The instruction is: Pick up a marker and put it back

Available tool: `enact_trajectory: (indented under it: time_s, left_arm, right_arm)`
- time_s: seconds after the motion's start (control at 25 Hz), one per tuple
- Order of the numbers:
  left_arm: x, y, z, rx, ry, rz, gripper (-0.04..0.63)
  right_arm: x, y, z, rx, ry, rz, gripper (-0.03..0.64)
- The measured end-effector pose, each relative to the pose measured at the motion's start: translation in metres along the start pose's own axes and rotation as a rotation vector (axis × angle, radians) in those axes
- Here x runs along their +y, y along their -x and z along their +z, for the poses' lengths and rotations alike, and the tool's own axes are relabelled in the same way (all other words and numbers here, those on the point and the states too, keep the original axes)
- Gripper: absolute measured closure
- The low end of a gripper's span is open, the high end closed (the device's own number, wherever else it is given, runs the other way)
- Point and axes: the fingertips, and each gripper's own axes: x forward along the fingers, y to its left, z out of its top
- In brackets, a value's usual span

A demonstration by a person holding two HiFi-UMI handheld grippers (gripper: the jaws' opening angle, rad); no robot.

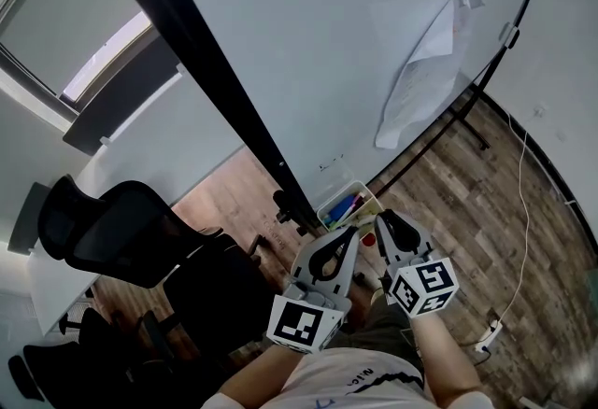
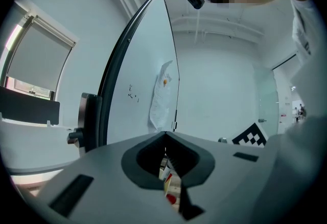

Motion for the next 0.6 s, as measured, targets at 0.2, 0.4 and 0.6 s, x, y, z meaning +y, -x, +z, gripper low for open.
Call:
enact_trajectory:
  time_s: [0.2,0.4,0.6]
  left_arm:
    - [0.003,0.000,-0.014,0.005,0.001,-0.001,0.584]
    - [0.001,0.000,-0.019,0.009,-0.006,-0.007,0.584]
    - [-0.004,0.002,-0.017,0.015,-0.004,-0.010,0.584]
  right_arm:
    - [-0.004,-0.010,-0.022,0.012,0.004,0.001,0.541]
    - [-0.006,-0.012,-0.032,0.043,0.006,-0.001,0.540]
    - [-0.011,-0.008,-0.032,0.068,0.006,-0.018,0.515]
